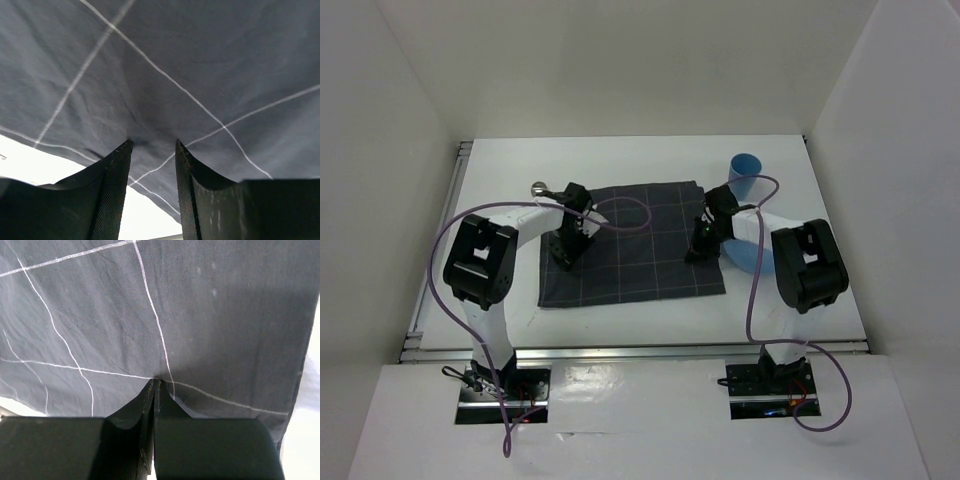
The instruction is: Set the dinner table for one person
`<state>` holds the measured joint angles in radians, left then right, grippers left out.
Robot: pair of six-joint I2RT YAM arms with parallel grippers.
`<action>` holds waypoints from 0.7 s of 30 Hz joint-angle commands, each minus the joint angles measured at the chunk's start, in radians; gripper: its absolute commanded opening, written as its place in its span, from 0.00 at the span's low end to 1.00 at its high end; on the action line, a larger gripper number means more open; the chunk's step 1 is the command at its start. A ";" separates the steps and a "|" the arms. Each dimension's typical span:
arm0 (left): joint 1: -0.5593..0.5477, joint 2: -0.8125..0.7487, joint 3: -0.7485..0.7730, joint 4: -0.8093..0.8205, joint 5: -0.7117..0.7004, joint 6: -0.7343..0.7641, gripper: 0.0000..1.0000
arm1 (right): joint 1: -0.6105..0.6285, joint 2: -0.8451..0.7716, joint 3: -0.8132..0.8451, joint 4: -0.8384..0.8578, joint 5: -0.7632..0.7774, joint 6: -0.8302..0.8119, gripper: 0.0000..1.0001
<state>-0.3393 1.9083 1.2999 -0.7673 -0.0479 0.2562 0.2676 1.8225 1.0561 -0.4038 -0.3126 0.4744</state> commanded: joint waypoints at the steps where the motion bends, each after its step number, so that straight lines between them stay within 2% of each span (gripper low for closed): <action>1: -0.026 0.012 -0.040 0.051 -0.006 0.005 0.48 | 0.005 -0.035 -0.089 -0.017 0.171 -0.005 0.00; 7: -0.038 0.049 0.001 0.039 0.017 -0.005 0.47 | -0.004 -0.081 -0.180 -0.014 0.153 0.004 0.00; 14: -0.038 0.058 0.010 0.020 0.029 -0.005 0.47 | -0.004 -0.051 -0.120 -0.046 0.139 -0.007 0.00; 17: -0.038 0.058 0.019 0.020 0.029 -0.005 0.47 | -0.004 -0.129 -0.160 -0.024 0.148 0.012 0.00; 21: -0.038 0.069 0.031 0.031 0.007 -0.005 0.47 | -0.013 -0.129 -0.146 -0.050 0.148 0.001 0.00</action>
<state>-0.3721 1.9339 1.3106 -0.7780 -0.0566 0.2584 0.2649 1.7042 0.9237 -0.3752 -0.2455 0.5037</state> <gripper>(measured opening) 0.466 0.007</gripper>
